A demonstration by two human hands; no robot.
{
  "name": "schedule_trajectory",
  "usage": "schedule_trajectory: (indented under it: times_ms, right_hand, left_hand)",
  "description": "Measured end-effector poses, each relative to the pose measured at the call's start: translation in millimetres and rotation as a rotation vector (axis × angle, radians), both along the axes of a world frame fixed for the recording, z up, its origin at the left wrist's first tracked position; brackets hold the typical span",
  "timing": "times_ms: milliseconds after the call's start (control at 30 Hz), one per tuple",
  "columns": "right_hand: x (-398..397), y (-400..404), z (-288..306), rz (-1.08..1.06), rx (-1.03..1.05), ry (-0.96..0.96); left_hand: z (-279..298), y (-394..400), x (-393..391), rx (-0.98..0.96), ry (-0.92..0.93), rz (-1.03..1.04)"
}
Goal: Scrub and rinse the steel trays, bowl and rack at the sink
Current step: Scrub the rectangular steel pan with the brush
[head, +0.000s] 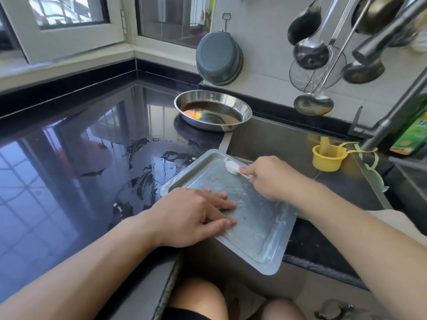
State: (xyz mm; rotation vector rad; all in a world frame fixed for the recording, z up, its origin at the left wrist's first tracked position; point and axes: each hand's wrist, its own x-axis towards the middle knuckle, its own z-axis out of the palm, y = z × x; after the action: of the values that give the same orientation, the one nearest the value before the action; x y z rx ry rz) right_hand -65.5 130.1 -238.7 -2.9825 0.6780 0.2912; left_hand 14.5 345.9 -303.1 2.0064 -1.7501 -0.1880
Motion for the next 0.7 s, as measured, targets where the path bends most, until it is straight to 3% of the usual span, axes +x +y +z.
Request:
schedule_trajectory:
  times_ms: [167,367,567,700]
  right_hand:
    - [23.7,18.7,2.1,0.056,-0.052,-0.049]
    - [-4.7,11.7,4.7,0.107,0.063,0.066]
    - [-19.9,3.4,6.9,-0.054,-0.054,0.009]
    - [-24.4,23.1,5.0,0.057,0.073,0.064]
  left_hand:
    - [-0.1,-0.6,2.1,-0.018,0.014,-0.016]
    - [-5.3,-0.5,2.9,-0.055,-0.037,-0.008]
    - [-6.2,-3.6,1.2,-0.078,-0.025,-0.015]
    - [-6.2,-3.2,1.8,-0.066,-0.022,-0.008]
